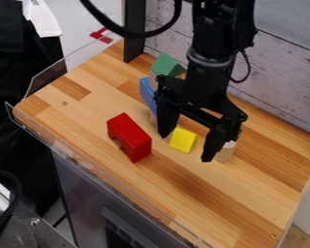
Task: Put the cylinder on top of the arch
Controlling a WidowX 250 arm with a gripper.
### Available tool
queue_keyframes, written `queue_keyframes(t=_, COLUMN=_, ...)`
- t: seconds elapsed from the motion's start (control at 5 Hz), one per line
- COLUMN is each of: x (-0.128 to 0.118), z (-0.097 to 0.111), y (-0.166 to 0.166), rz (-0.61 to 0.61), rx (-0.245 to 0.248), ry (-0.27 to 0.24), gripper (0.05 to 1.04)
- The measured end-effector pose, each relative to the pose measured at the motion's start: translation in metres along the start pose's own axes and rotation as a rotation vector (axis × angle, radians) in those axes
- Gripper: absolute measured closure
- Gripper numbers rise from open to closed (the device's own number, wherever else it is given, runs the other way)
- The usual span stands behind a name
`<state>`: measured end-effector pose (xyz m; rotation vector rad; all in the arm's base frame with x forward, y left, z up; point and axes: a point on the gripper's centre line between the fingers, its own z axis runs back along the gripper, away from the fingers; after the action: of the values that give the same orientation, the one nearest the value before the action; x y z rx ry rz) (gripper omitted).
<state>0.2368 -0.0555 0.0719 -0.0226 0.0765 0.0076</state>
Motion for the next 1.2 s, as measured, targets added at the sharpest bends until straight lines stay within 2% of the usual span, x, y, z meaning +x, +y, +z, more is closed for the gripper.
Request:
queue_keyframes(t=0.2, x=-0.003, z=-0.008, y=0.001, rz=0.003, rx=0.005, ry=0.030, gripper=0.084)
queue_keyframes(t=0.4, x=-0.004, z=-0.007, y=-0.006, rz=0.022, rx=-0.013, ry=0.033, gripper=0.084)
queue_keyframes(t=0.8, x=0.002, z=-0.004, y=-0.014, rz=0.096, rx=-0.093, ry=0.020, gripper=0.084)
queue_keyframes(t=1.2, x=0.019, z=-0.001, y=-0.019, rz=0.200, rx=-0.072, ry=0.020, gripper=0.084)
